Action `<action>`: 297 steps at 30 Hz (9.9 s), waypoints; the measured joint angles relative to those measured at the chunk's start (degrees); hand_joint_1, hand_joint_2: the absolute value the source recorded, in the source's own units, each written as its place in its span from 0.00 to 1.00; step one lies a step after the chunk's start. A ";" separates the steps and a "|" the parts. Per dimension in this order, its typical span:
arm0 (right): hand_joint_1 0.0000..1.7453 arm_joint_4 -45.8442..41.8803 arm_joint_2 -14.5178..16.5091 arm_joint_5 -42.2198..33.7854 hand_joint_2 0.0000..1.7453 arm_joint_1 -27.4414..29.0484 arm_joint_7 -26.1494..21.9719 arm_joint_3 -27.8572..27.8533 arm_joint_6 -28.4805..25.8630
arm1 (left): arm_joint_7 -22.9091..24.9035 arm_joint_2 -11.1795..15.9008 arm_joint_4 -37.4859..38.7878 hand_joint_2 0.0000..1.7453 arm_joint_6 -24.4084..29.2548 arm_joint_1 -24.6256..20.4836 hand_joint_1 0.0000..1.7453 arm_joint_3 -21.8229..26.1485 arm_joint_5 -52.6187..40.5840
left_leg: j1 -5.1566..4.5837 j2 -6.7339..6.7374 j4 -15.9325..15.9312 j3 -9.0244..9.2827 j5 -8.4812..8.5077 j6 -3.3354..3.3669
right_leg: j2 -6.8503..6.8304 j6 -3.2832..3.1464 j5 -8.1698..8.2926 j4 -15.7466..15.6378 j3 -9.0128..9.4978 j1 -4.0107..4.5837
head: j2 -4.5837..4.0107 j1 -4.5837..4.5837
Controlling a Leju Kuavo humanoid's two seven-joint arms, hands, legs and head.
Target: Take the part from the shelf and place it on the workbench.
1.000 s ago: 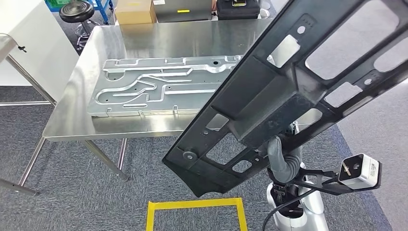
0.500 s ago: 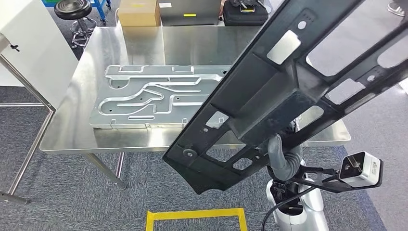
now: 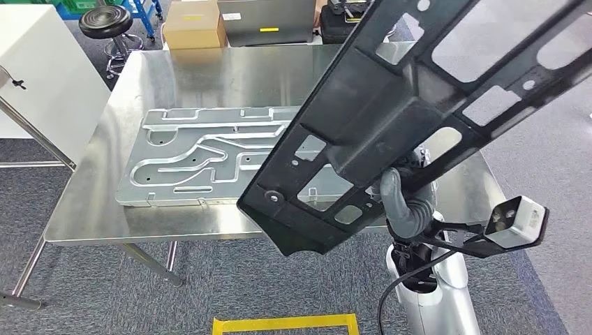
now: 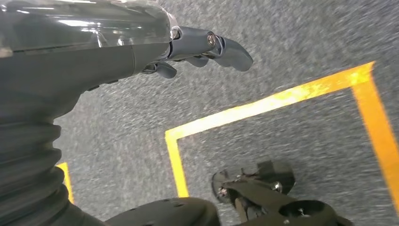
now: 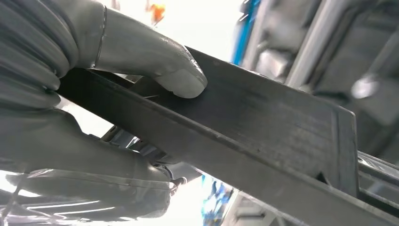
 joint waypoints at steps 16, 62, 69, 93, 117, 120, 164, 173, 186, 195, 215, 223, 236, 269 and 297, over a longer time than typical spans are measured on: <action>1.00 41.41 -3.78 85.57 1.00 -52.79 11.88 14.43 -20.77 | -0.47 -0.01 0.00 1.00 -0.14 -3.50 0.00 0.40 0.11 | -0.02 0.29 -15.69 3.21 10.86 2.76 | 0.32 2.89 -3.91 6.49 -3.07 -0.29 | 0.00 0.01; 1.00 86.85 8.44 89.50 1.00 -56.69 17.16 29.64 -31.25 | -7.06 -0.14 0.00 1.00 -11.74 -1.61 0.00 13.53 13.64 | 0.50 0.05 -0.52 -2.93 2.61 -0.57 | -0.05 0.03 1.20 0.48 -1.93 0.16 | 0.00 0.00; 1.00 86.95 8.50 89.21 1.00 -55.92 16.94 29.24 -30.99 | -7.05 0.00 0.00 1.00 -11.69 -1.44 0.00 13.52 13.75 | 0.18 0.05 -14.56 3.52 9.51 0.40 | 0.17 0.96 0.40 1.78 -2.23 0.38 | 0.00 0.00; 1.00 88.74 7.74 89.23 1.00 -49.35 16.37 28.73 -30.91 | -7.65 -0.04 -0.02 1.00 -11.67 -0.95 0.00 13.17 13.88 | 0.33 0.03 0.22 -3.18 2.47 -0.43 | 0.13 -0.17 0.50 0.71 -1.40 0.18 | 0.00 0.00; 1.00 89.61 6.59 88.74 1.00 -47.01 17.31 28.14 -31.04 | -8.00 -0.07 -0.04 1.00 -12.03 -1.55 0.00 12.15 13.49 | 0.10 -0.03 -15.34 3.77 9.77 0.75 | 0.22 1.31 0.37 1.47 -2.07 0.25 | 0.00 0.00; 1.00 89.67 6.60 88.76 1.00 -46.87 17.34 28.10 -31.06 | -8.04 -0.07 -0.04 1.00 -11.93 -1.58 0.00 12.06 13.62 | 0.19 0.03 -11.37 2.18 6.96 0.03 | 0.08 0.33 0.73 0.75 -1.67 -0.20 | 0.00 0.00; 0.00 90.15 6.60 89.77 0.00 -47.37 17.36 27.06 -30.95 | -7.90 -0.10 -0.04 0.00 -10.69 -2.07 0.00 11.29 13.85 | 0.25 0.00 -14.76 4.04 9.38 1.60 | 0.15 2.31 -0.47 2.29 -1.91 0.10 | 0.00 0.01; 0.00 90.15 6.51 89.77 0.00 -46.94 17.47 26.60 -30.94 | -8.00 -0.11 -0.04 0.00 -11.00 -1.99 0.00 11.29 13.87 | 0.27 0.00 -15.01 4.18 9.62 2.41 | 0.11 2.55 -2.56 9.28 -4.80 0.00 | 0.00 0.00; 0.00 89.97 6.47 89.75 0.00 -46.97 17.48 26.52 -30.93 | -8.00 -0.17 -0.04 0.00 -11.00 -1.85 0.00 11.27 13.86 | 0.30 0.06 0.51 -2.92 2.97 -0.54 | -0.10 0.09 0.36 0.48 -0.71 0.04 | 0.00 0.00; 0.00 89.79 6.52 89.90 0.00 -47.04 17.46 26.51 -30.82 | -7.40 -0.11 -0.04 0.00 -11.67 -1.83 0.00 11.27 14.30 | 0.35 0.02 -14.94 4.19 9.48 1.75 | -0.03 2.46 -1.11 2.58 -1.57 0.15 | 0.00 0.00; 0.00 89.34 6.26 90.83 0.00 -46.33 18.46 26.35 -30.75 | -6.45 -0.25 -0.04 0.00 -11.79 -1.50 0.00 11.20 14.37 | 0.21 0.10 -0.25 -2.64 2.33 -0.30 | -0.12 0.12 0.41 0.33 -0.73 0.08 | 0.00 0.00; 0.00 89.28 6.13 91.00 0.00 -46.09 18.59 26.33 -30.78 | -6.61 -0.25 -0.04 0.00 -11.61 -1.50 0.00 11.05 14.27 | 0.18 0.04 -14.70 4.12 9.19 0.87 | 0.10 1.58 -0.20 1.60 -1.28 0.43 | 0.00 0.01; 0.00 89.19 5.04 91.15 0.00 -45.34 19.09 26.00 -30.80 | -6.76 -0.37 -0.04 0.00 -12.00 -1.50 0.00 10.46 14.10 | 0.21 0.06 -15.01 4.13 9.69 2.00 | 0.05 2.35 -0.58 3.60 -1.85 0.27 | 0.00 0.00; 0.00 88.87 5.05 91.84 0.00 -45.13 18.95 25.70 -30.76 | -6.85 -0.37 -0.04 0.00 -11.99 -1.59 0.00 10.38 14.59 | -0.04 0.11 -15.56 4.30 10.14 1.23 | 0.03 1.84 -0.94 1.30 -0.12 0.24 | 0.00 0.00; 0.00 89.04 5.49 91.97 0.00 -45.11 18.58 25.66 -29.95 | -6.90 -0.36 -0.04 0.00 -12.35 -1.63 0.00 10.39 15.05 | 0.07 0.24 -15.29 4.15 10.13 2.02 | -0.12 2.63 -1.87 3.36 -0.05 -0.12 | 0.00 0.00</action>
